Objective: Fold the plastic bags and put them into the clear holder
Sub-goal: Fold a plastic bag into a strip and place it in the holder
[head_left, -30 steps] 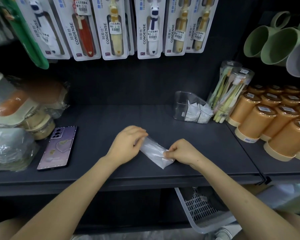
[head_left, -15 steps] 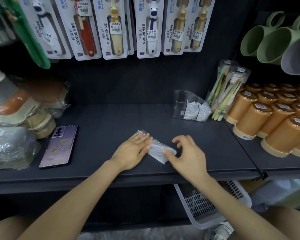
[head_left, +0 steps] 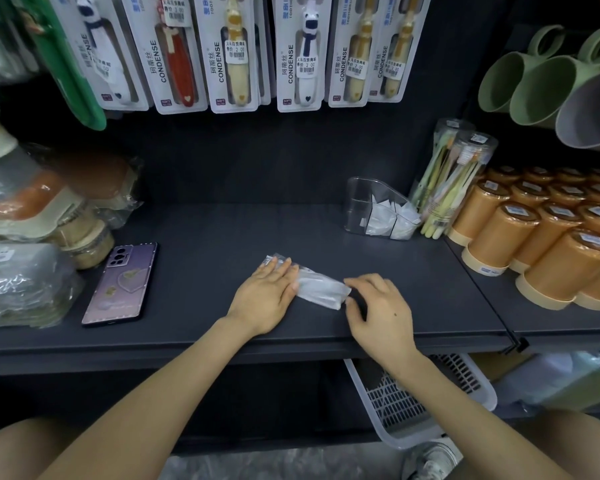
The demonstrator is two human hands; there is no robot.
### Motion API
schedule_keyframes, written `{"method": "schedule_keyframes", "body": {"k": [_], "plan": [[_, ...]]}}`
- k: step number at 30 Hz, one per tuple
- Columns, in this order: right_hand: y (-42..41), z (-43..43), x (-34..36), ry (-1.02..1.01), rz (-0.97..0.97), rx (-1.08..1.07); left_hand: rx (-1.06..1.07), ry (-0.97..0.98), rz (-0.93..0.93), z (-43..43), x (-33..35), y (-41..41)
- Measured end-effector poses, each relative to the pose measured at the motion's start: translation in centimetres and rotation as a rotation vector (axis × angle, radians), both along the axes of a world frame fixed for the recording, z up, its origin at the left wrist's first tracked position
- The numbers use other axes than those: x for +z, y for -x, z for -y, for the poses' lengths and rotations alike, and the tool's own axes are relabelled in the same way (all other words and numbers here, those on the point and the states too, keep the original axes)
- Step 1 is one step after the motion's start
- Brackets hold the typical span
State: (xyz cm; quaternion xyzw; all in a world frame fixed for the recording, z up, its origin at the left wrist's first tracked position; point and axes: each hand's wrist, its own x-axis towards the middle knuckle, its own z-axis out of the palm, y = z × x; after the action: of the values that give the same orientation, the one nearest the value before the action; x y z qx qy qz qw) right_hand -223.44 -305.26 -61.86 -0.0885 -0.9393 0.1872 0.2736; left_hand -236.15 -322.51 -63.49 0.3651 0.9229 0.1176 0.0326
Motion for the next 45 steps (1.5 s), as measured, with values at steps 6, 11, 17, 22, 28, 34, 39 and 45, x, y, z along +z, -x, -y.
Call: {"method": "schedule_keyframes", "body": {"k": [6,11,17,22,28,34,39,45], "plan": [[1.3,1.3,-0.4,-0.220,0.450,0.276,0.017,-0.002,0.000,0.2,0.3,-0.1],[0.5,0.9,-0.5,-0.233,0.592,0.283,0.057,-0.004,0.036,0.3,0.7,0.5],[0.5,1.2,0.0,-0.244,0.602,0.293,-0.156,0.028,-0.079,-0.5,1.0,-0.4],[0.6,1.2,0.3,-0.223,0.641,0.289,-0.111,0.087,0.026,0.4,1.1,1.8],[-0.4,-0.1,-0.3,-0.182,0.628,0.248,-0.101,0.121,0.016,0.9,0.6,2.3],[-1.2,-0.9,0.4,-0.103,0.563,0.156,-0.080,0.133,0.012,0.8,0.6,2.2],[1.5,0.8,-0.2,-0.130,0.154,-0.348,-0.074,0.147,0.007,0.8,0.7,2.1],[3.6,2.4,0.5,0.206,0.322,-0.449,-0.057,0.108,0.031,0.9,0.4,2.1]]}}
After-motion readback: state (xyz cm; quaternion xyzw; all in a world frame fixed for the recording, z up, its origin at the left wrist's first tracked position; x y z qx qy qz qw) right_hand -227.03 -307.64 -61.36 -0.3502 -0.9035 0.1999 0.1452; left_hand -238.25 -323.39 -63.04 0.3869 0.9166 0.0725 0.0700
